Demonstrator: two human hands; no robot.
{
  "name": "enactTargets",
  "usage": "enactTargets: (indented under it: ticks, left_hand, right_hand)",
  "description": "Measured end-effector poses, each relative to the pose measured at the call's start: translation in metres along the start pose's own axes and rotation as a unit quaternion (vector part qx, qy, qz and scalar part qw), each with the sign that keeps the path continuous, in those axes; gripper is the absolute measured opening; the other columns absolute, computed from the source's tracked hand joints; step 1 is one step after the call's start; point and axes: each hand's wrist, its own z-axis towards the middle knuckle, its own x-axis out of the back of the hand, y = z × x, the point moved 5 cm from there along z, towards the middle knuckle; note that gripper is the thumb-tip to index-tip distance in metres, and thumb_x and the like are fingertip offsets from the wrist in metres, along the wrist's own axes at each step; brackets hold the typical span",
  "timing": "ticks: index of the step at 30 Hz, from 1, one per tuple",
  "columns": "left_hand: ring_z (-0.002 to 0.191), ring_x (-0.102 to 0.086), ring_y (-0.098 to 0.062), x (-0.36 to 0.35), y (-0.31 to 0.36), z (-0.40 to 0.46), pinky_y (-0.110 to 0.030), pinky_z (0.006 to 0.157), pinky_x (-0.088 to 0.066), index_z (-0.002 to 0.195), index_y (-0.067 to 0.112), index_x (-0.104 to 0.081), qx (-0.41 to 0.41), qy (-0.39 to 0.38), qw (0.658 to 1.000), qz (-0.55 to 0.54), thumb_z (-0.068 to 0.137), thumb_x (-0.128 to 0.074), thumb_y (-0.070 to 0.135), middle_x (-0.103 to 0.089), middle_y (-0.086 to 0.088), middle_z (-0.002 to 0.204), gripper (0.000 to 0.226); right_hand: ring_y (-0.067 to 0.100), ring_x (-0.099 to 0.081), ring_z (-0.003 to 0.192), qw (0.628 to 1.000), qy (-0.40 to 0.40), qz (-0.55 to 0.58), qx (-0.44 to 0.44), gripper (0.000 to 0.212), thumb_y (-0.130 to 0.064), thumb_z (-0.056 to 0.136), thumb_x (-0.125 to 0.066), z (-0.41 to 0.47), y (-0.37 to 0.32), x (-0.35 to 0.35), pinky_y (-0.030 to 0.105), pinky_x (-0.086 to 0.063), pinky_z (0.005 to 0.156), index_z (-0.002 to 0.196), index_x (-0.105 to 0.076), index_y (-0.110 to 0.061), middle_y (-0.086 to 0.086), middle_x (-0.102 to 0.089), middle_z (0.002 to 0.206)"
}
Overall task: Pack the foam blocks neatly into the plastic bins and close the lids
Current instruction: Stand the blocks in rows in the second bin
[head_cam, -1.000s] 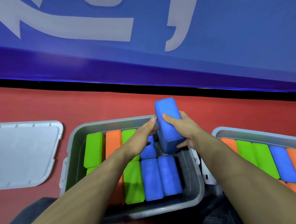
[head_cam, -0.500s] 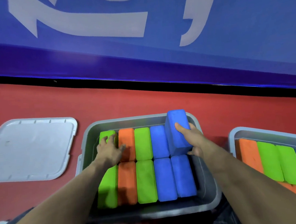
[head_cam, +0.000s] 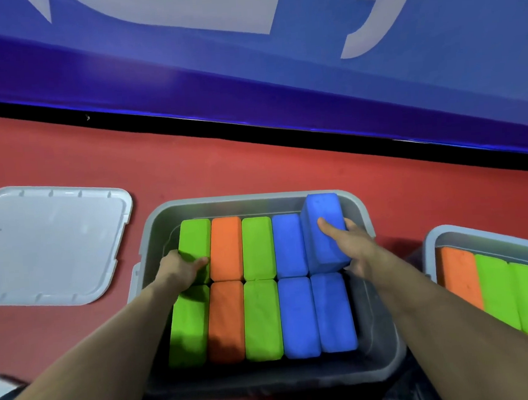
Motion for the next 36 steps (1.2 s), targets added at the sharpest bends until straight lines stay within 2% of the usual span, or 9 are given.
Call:
enactTargets:
  ticks: [3, 10, 12, 14, 16, 22, 27, 31, 36]
  left_hand:
    - [0.117, -0.06, -0.036, -0.004, -0.005, 0.004, -0.046, 0.099, -0.052, 0.14, 0.001, -0.048, 0.008, 0.014, 1.0, -0.019, 0.076, -0.086, 0.044, -0.059, -0.018, 0.134, 0.086]
    - [0.11, -0.064, -0.036, -0.019, -0.022, 0.007, -0.058, 0.095, -0.054, 0.152, 0.021, -0.021, 0.039, -0.053, 0.978, -0.198, 0.081, -0.085, 0.032, -0.059, -0.014, 0.129, 0.097]
    - [0.111, -0.064, -0.037, -0.026, -0.031, 0.012, -0.06, 0.096, -0.053, 0.151, 0.035, -0.015, 0.048, -0.069, 0.973, -0.215, 0.071, -0.088, 0.05, -0.06, -0.012, 0.131, 0.109]
    - [0.114, -0.063, -0.036, -0.037, -0.061, 0.046, -0.061, 0.096, -0.052, 0.142, 0.052, -0.014, 0.059, -0.083, 0.975, -0.2, 0.043, -0.086, 0.078, -0.059, -0.009, 0.135, 0.125]
    - [0.119, -0.06, -0.037, -0.044, -0.078, 0.067, -0.061, 0.098, -0.051, 0.136, 0.062, -0.012, 0.061, -0.091, 0.98, -0.167, 0.031, -0.08, 0.089, -0.054, -0.008, 0.14, 0.128]
    - [0.127, -0.051, -0.041, -0.03, -0.044, 0.031, -0.061, 0.106, -0.044, 0.142, 0.056, -0.001, 0.043, -0.081, 0.991, -0.093, 0.039, -0.066, 0.091, -0.042, -0.016, 0.149, 0.127]
    - [0.13, -0.048, -0.042, -0.026, -0.033, 0.022, -0.061, 0.109, -0.041, 0.15, 0.052, -0.003, 0.03, -0.081, 0.993, -0.082, 0.064, -0.068, 0.079, -0.04, -0.018, 0.151, 0.111]
    - [0.131, -0.048, -0.042, -0.026, -0.033, 0.025, -0.06, 0.11, -0.04, 0.151, 0.049, 0.0, 0.033, -0.084, 0.994, -0.061, 0.055, -0.065, 0.083, -0.041, -0.018, 0.15, 0.121]
    - [0.132, -0.045, -0.042, -0.029, -0.034, 0.028, -0.061, 0.111, -0.039, 0.154, 0.045, 0.0, 0.033, -0.078, 0.995, -0.061, 0.082, -0.069, 0.066, -0.038, -0.019, 0.151, 0.102]
  right_hand:
    - [0.024, -0.074, 0.099, 1.0, -0.007, -0.001, -0.015, 0.048, -0.045, 0.082, -0.081, 0.007, 0.006, 0.001, 0.053, -0.06, 0.088, 0.124, -0.064, -0.028, -0.002, -0.076, 0.112]
    - [0.022, -0.071, 0.104, 0.999, -0.012, -0.033, -0.013, 0.049, -0.045, 0.088, -0.076, 0.015, 0.017, -0.002, 0.05, -0.062, 0.084, 0.131, -0.06, -0.029, -0.003, -0.072, 0.119]
    - [0.022, -0.07, 0.107, 0.999, -0.014, -0.044, -0.003, 0.05, -0.046, 0.089, -0.074, 0.018, 0.021, -0.004, 0.049, -0.061, 0.088, 0.133, -0.059, -0.029, -0.003, -0.07, 0.121]
    - [0.021, -0.069, 0.111, 0.998, -0.023, -0.057, 0.01, 0.049, -0.045, 0.093, -0.07, 0.022, 0.025, -0.007, 0.048, -0.058, 0.093, 0.135, -0.057, -0.026, -0.002, -0.069, 0.124]
    - [0.019, -0.067, 0.113, 0.996, -0.022, -0.086, 0.024, 0.049, -0.045, 0.095, -0.066, 0.025, 0.028, -0.009, 0.046, -0.056, 0.098, 0.138, -0.053, -0.024, -0.002, -0.068, 0.125]
    - [0.015, -0.066, 0.113, 0.988, -0.009, -0.145, 0.043, 0.092, -0.075, 0.068, -0.065, 0.047, 0.043, -0.003, 0.047, -0.052, 0.103, 0.142, -0.046, -0.024, -0.006, -0.066, 0.126]
    - [0.015, -0.058, 0.118, 0.984, 0.009, -0.168, 0.053, 0.063, -0.05, 0.096, -0.062, 0.041, 0.05, -0.01, 0.035, -0.045, 0.103, 0.148, -0.039, -0.021, -0.004, -0.059, 0.132]
    - [0.015, -0.057, 0.122, 0.984, 0.008, -0.171, 0.058, 0.066, -0.05, 0.096, -0.061, 0.045, 0.056, -0.009, 0.038, -0.044, 0.109, 0.15, -0.035, -0.023, -0.007, -0.058, 0.132]
    - [0.015, -0.059, 0.118, 0.983, 0.019, -0.173, 0.058, 0.062, -0.048, 0.097, -0.061, 0.047, 0.058, -0.007, 0.033, -0.044, 0.104, 0.149, -0.038, -0.023, -0.006, -0.06, 0.129]
